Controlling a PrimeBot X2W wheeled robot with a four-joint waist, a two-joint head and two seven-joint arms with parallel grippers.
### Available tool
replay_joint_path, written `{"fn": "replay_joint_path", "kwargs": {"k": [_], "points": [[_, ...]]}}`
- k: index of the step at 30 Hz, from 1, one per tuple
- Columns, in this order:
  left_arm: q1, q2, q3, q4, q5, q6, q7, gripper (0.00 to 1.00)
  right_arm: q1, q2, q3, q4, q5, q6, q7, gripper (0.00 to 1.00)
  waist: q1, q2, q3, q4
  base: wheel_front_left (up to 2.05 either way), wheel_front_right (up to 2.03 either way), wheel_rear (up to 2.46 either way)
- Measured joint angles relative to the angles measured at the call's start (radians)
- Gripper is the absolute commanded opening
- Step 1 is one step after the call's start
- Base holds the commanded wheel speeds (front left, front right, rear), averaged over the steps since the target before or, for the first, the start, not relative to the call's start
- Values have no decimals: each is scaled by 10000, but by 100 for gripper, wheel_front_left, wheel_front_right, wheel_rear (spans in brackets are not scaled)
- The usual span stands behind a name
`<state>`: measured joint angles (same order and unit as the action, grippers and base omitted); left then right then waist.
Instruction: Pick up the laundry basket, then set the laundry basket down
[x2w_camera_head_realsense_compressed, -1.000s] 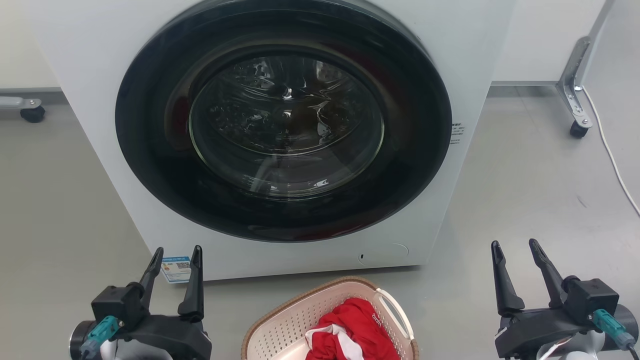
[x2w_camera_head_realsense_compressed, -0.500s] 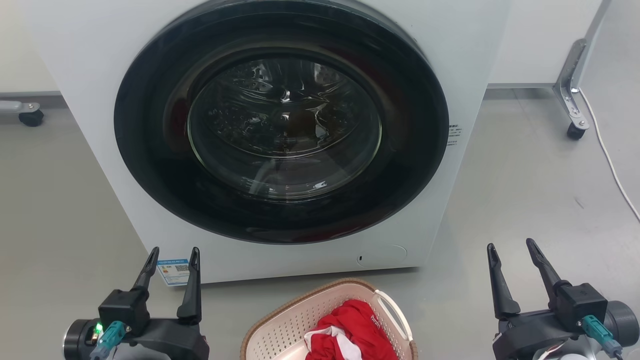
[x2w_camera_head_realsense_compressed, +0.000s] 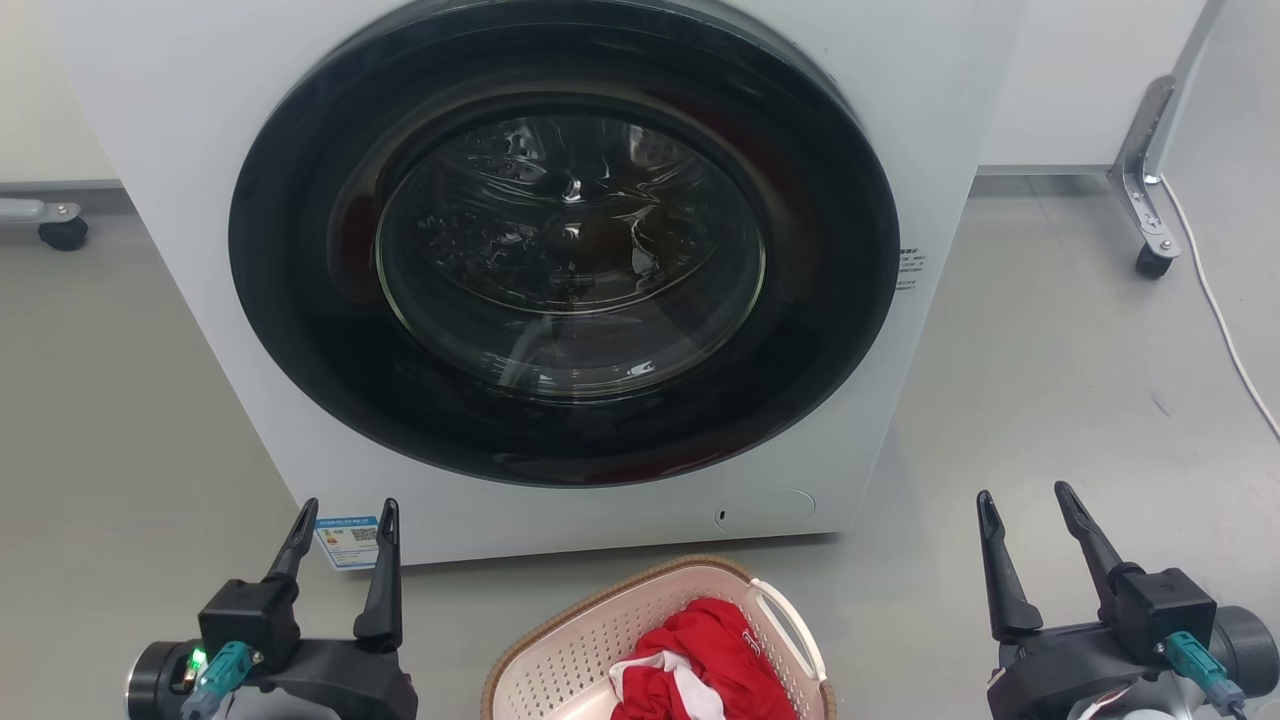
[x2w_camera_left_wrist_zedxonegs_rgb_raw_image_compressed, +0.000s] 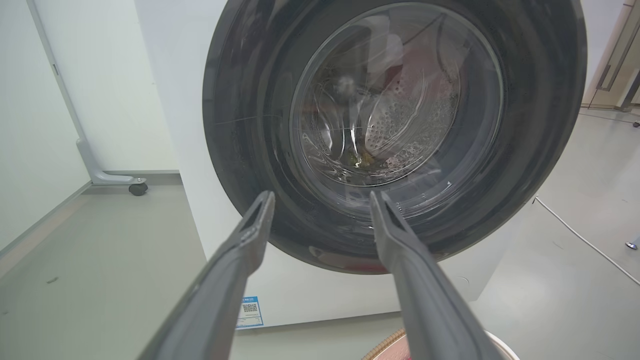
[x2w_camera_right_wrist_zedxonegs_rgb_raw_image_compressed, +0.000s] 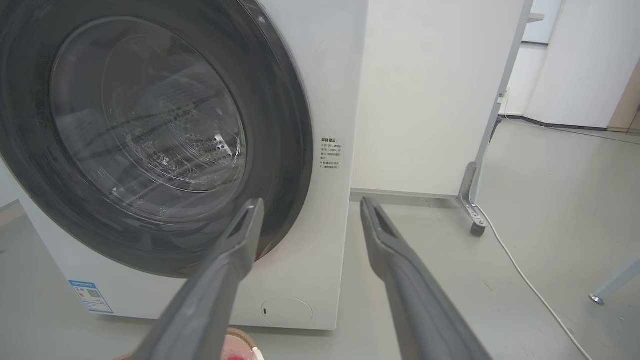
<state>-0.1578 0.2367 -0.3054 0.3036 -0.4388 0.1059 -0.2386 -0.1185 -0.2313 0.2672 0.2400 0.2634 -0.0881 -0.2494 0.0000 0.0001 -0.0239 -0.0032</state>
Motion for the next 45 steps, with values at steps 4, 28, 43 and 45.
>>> {"fn": "replay_joint_path", "kwargs": {"k": [4,28,43,45], "points": [[0,0,-2,15,0,4,8,100,0,0,2,44,2,2,0,100,0,0,3,4,0,0,0],[-129,-33,-27,-422,2,40,274,100,-159,8,-8,-552,15,2,0,100,1,0,1473,-14,0,0,0],[-1032,-88,-221,-65,-46,-82,993,100,-1082,171,-140,-884,46,-10,2,100,2,1,3754,-76,0,0,0],[-1176,-82,-247,79,-69,-117,1081,100,-1196,219,-173,-926,61,-12,2,100,2,1,4052,-98,0,0,0]]}}
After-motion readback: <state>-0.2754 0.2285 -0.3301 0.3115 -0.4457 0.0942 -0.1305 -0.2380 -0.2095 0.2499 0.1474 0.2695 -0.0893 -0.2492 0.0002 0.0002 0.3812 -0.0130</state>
